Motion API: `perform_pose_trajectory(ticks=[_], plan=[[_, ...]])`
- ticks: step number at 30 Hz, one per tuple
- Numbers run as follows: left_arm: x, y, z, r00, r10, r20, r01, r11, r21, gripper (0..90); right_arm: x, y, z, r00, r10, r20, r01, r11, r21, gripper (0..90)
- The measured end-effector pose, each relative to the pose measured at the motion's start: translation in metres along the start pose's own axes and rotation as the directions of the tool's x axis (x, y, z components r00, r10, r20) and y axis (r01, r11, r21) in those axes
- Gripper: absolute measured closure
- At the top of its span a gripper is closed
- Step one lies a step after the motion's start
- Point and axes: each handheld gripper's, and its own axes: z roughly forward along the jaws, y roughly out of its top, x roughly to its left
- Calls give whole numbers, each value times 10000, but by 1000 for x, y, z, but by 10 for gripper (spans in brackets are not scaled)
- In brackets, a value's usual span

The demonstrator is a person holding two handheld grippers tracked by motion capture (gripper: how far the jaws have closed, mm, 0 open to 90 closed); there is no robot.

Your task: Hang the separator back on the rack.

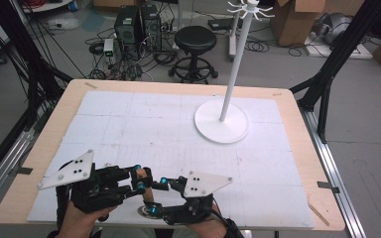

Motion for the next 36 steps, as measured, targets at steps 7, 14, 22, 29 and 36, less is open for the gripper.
perform_pose_trajectory(ticks=[7, 14, 22, 29, 36], plan=[[-3, -1, 4, 9999, 58, 109, -58, 10000, -8, 736, -1, 0, 0, 9990, 124, -432, -123, 9999, 17, 650], [-1, -2, 2, 9997, -12, 226, 17, 9997, -224, 706, -2, 0, -1, 9974, 184, -703, -182, 9998, 37, 716], [24, -4, -28, 9945, -125, -1044, 38, 9965, -837, 349, -21, -3, -15, 9987, 512, -30, -511, 9986, 163, 716], [58, -36, -56, 9634, 145, -2678, -318, 9977, -604, 213, -44, 3, -36, 9960, 674, 584, -669, 9977, -107, 716], [75, -56, -74, 9354, 237, -3528, -343, 9991, -238, 175, -83, 25, -52, 9905, 887, 1049, -852, 9957, -372, 716]])
